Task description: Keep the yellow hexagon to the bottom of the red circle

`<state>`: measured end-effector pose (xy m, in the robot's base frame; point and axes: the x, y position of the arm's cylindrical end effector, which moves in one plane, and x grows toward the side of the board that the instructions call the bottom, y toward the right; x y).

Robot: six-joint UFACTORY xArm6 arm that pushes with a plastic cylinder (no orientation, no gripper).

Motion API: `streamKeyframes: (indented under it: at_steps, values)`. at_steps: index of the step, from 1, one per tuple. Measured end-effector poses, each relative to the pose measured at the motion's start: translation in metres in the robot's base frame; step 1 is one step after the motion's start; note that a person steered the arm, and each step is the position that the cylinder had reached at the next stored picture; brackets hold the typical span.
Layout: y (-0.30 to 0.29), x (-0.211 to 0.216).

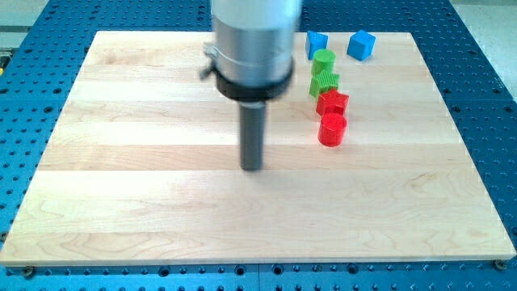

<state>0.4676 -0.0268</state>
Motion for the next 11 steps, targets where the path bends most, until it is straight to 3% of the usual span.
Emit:
streamKeyframes:
  at_steps: [2, 3, 4, 5, 7, 10, 11]
  values:
    - [-0.054, -0.19]
    - [-0.022, -0.248]
    - [0.053, -0.257]
    - [0.058, -0.233]
    - [0.065, -0.113]
    - [0.0, -0.133]
    - [0.013, -0.054]
